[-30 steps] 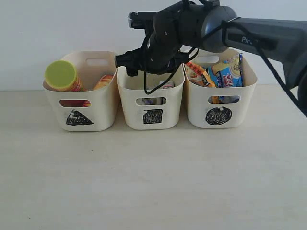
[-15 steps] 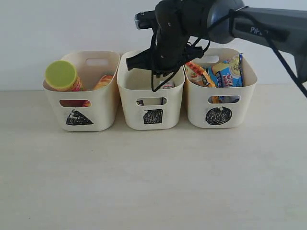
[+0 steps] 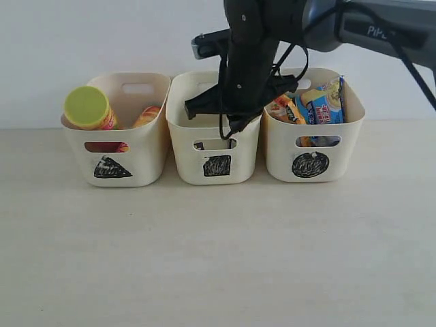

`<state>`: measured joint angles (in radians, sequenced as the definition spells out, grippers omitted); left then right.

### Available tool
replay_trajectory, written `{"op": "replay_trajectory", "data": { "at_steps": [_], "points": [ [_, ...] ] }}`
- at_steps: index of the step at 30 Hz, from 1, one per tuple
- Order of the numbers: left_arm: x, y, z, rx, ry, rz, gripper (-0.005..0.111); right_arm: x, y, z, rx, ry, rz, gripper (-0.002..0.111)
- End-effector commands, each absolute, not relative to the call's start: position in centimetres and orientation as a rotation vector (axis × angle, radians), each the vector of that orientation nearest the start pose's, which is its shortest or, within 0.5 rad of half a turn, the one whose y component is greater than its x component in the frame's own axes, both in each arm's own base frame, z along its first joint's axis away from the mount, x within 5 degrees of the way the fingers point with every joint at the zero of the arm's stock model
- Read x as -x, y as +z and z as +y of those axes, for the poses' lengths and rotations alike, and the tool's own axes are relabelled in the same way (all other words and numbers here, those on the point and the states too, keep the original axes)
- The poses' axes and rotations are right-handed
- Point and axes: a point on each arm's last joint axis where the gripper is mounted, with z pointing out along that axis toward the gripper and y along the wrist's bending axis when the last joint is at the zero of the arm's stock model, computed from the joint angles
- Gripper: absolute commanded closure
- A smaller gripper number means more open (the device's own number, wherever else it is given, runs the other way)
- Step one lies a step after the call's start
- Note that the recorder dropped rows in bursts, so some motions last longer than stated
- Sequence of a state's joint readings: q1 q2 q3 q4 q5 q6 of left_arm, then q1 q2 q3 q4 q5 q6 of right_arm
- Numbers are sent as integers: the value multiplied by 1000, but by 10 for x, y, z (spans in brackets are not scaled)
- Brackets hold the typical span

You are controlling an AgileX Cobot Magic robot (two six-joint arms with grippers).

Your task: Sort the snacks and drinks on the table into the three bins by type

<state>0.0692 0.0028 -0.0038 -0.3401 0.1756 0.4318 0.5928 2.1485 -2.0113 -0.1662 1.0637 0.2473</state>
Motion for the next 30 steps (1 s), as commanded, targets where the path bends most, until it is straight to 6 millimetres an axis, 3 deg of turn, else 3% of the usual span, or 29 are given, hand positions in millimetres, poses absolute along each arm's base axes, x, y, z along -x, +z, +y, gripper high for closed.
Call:
{"op": "replay_trajectory", "data": {
  "at_steps": [1,9,17,22,26,30],
  "points": [
    [-56,198,-2,-59,53,1648,103,-397,259,233,486,97,2679,108],
    [-56,198,-2,-59,53,1648,103,-374,240,168,264,216,2686,108],
    [-56,198,-2,-59,53,1648,103,-339,242,79,26,167,2620,108],
    [-56,198,-2,-59,53,1648,103,-306,248,32,-134,140,2496,108],
    [-56,198,-2,-59,53,1648,103,-275,255,11,-205,126,2373,108],
    [-56,198,-2,-59,53,1648,103,-243,264,7,-192,121,2244,108]
  ]
}}
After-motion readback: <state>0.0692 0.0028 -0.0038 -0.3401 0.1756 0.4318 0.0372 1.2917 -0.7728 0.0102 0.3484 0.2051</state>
